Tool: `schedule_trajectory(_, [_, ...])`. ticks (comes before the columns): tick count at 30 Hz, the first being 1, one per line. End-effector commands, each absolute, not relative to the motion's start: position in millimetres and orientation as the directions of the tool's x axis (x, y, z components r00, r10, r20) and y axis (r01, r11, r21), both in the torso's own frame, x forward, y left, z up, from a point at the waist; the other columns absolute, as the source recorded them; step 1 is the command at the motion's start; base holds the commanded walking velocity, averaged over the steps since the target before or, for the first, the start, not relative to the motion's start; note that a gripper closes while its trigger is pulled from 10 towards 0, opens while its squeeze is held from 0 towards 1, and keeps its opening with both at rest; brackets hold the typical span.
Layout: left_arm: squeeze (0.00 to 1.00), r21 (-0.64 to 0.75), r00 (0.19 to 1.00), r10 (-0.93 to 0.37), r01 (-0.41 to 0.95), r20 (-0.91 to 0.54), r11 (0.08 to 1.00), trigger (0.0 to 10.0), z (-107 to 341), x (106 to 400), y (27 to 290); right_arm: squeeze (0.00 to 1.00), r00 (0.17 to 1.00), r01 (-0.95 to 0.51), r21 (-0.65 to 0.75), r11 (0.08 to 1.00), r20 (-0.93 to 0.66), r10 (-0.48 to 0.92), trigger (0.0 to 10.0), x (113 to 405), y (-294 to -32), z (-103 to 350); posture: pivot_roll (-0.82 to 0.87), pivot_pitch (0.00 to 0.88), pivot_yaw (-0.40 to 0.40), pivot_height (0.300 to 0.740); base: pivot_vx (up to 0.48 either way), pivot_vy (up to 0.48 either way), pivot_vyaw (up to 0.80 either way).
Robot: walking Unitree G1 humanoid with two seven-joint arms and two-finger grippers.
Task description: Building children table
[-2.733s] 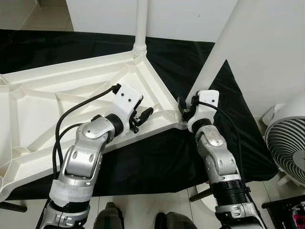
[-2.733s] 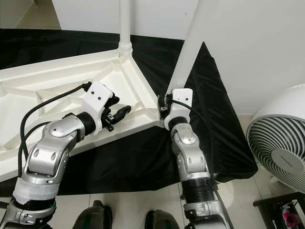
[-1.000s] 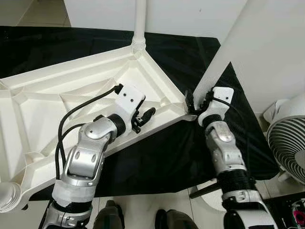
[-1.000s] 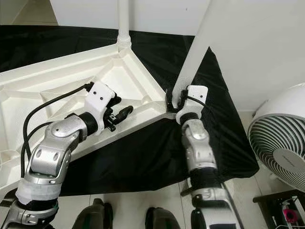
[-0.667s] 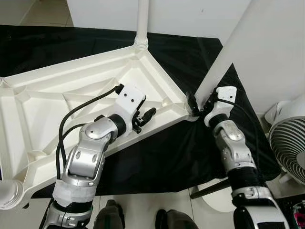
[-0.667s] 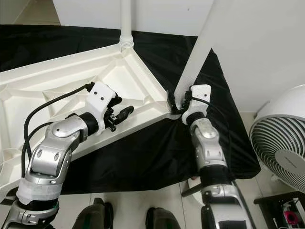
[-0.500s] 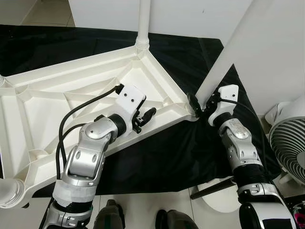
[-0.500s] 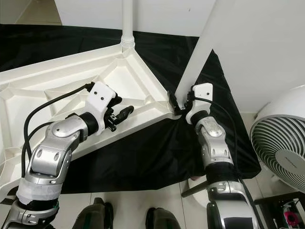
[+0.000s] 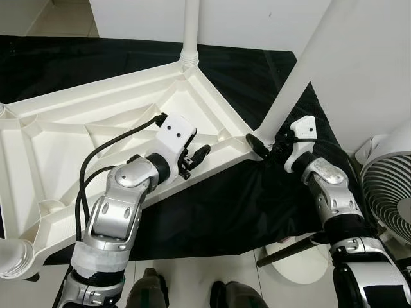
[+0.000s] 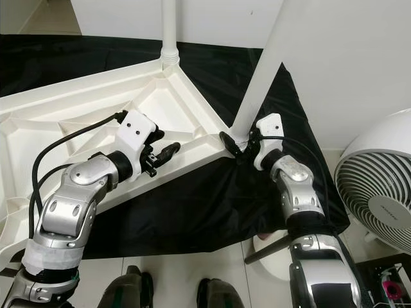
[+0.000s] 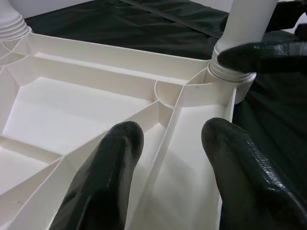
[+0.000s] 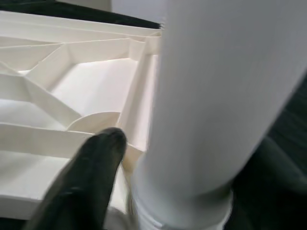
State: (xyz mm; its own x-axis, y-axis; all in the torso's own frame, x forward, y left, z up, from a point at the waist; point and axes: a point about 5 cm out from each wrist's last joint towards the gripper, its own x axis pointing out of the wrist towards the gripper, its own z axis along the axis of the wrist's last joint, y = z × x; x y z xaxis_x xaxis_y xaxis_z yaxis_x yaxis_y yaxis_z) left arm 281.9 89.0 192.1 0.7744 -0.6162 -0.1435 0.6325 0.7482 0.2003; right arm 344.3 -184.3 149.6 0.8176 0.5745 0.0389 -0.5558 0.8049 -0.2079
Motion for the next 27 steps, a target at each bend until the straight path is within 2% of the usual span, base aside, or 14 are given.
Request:
schedule_trajectory(1, [0.0,0.22,0.823,-0.554,0.568,-0.126,0.793,10.0,194.6,283.4,89.5,0.0,0.806,-0.574,-0.221,0.788,0.015,0.591,3.1,344.6,-185.7,147.4,0.04,0.082,-0.032,0.74,0.0,0.0,0.0])
schedule_trajectory(4, [0.0,0.219,0.822,-0.555,0.569,-0.127,0.793,10.0,194.6,283.4,89.2,0.0,0.804,-0.577,-0.22,0.786,0.014,0.594,2.8,345.8,-186.2,147.1,0.04,0.081,-0.031,0.74,0.0,0.0,0.0])
schedule_trajectory(5, [0.0,0.22,0.821,-0.556,0.57,-0.127,0.792,10.0,194.6,283.4,89.0,0.0,0.801,-0.581,-0.224,0.782,0.011,0.599,1.5,346.1,-185.9,146.8,0.04,0.081,-0.031,0.74,0.0,0.0,0.0])
schedule_trajectory(8, [0.0,0.219,0.819,-0.559,0.573,-0.128,0.789,10.0,194.3,283.2,87.8,0.0,0.798,-0.585,-0.225,0.779,0.013,0.603,0.9,348.8,-184.3,147.7,0.04,0.081,-0.031,0.74,0.0,0.0,0.0])
schedule_trajectory(9, [0.0,0.218,0.818,-0.56,0.574,-0.128,0.789,10.0,194.1,283.0,87.4,0.0,0.799,-0.583,-0.227,0.78,0.012,0.601,0.0,349.9,-183.9,147.5,0.04,0.082,-0.032,0.74,0.0,0.0,0.0])
schedule_trajectory(19, [0.0,0.216,0.822,-0.555,0.569,-0.128,0.793,10.0,193.8,282.4,88.0,0.0,0.824,-0.56,-0.146,0.815,0.007,0.567,0.0,349.6,-181.8,137.9,0.04,0.087,-0.037,0.74,0.0,0.0,0.0])
schedule_trajectory(20, [0.0,0.215,0.822,-0.556,0.57,-0.127,0.793,10.0,193.8,282.2,87.9,0.0,0.836,-0.544,-0.131,0.829,0.008,0.549,5.3,349.8,-181.3,137.0,0.04,0.089,-0.038,0.74,0.0,0.0,0.0])
schedule_trajectory(21, [0.0,0.214,0.821,-0.557,0.571,-0.127,0.793,10.0,193.7,282.2,87.7,0.0,0.851,-0.521,-0.114,0.846,0.007,0.525,10.0,350.6,-180.8,136.1,0.04,0.088,-0.038,0.74,0.0,0.0,0.0])
schedule_trajectory(27, [0.0,0.212,0.819,-0.56,0.574,-0.127,0.791,10.0,193.5,281.7,87.1,0.0,0.9,-0.435,-0.088,0.896,-0.01,0.436,10.0,352.7,-174.3,132.4,0.03,0.088,-0.039,0.74,0.0,0.0,0.0])
